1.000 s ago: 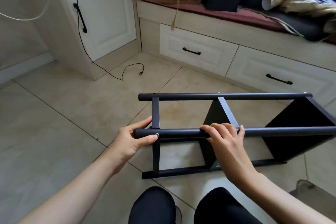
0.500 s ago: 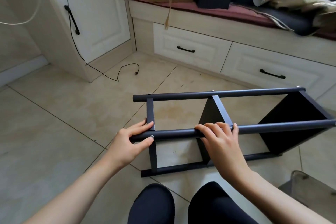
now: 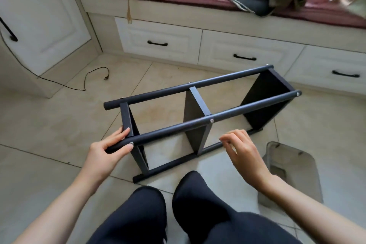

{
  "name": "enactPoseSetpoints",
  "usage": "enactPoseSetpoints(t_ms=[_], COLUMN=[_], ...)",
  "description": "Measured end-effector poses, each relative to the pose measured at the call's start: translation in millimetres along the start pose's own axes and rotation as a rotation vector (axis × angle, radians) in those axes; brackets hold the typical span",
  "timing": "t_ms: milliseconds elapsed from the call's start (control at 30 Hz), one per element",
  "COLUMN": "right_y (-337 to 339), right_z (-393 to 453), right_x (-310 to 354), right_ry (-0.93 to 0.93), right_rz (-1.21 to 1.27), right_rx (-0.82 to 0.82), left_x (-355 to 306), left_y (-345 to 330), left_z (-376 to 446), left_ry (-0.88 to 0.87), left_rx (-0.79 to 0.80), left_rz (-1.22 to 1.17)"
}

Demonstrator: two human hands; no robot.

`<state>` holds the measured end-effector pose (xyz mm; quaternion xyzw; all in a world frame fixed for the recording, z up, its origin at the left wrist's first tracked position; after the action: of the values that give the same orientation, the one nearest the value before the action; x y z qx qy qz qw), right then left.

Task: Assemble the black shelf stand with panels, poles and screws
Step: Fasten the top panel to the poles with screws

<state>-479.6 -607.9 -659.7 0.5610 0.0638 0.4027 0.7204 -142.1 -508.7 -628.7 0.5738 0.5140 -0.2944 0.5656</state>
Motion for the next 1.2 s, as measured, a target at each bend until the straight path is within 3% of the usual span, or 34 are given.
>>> enactPoseSetpoints(t_ms=[100,233,333,433,567,667,867,1067,1200], right_y=[4,6,-1,-11,-27,-34,-43,-43,-43], right_z=[-40,-88,-123,-146,-158,-157,-155,-153,-151], right_x=[-60,-136,-183,-208,-219,-215,-208,-201,-197], right_ry=[-0.275,-0.783,-1.100,-1.271,-1.269,-1.156,-1.004,-1.007,-1.026], right_rz=[0.011,0.099,0.111,0.118,-0.024,-0.122,-0.280,-0.364,-0.317], right_rx=[0.051,0.087,0.314,0.531,0.801,0.866,0.878,0.936,0.881], left_x=[-3,-12,-20,-28,-32,-33,-32,-32,-31], left_y=[-12,-33,-50,-64,-79,-86,-92,-93,-92], left_z=[-2,-3,-4,-4,-1,1,4,3,3], left_ry=[0.009,0.009,0.006,-0.004,-0.010,-0.021,-0.022,-0.012,-0.008], left_rx=[-0.013,-0.021,-0.022,-0.018,-0.018,-0.031,-0.052,-0.057,-0.052], left_rz=[-0.014,-0.026,-0.030,-0.026,-0.019,-0.022,-0.002,0.006,0.018])
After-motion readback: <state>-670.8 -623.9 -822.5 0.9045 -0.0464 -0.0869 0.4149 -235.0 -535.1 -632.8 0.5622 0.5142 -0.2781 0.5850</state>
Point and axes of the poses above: each hand's wrist, its own z-axis towards the middle knuckle, its own y-axis out of the back of the hand, x = y × z, the point moved 2 cm from there along z, towards the middle knuckle, and after that the axes turned 10 degrees about x, right-handed, at the moved point
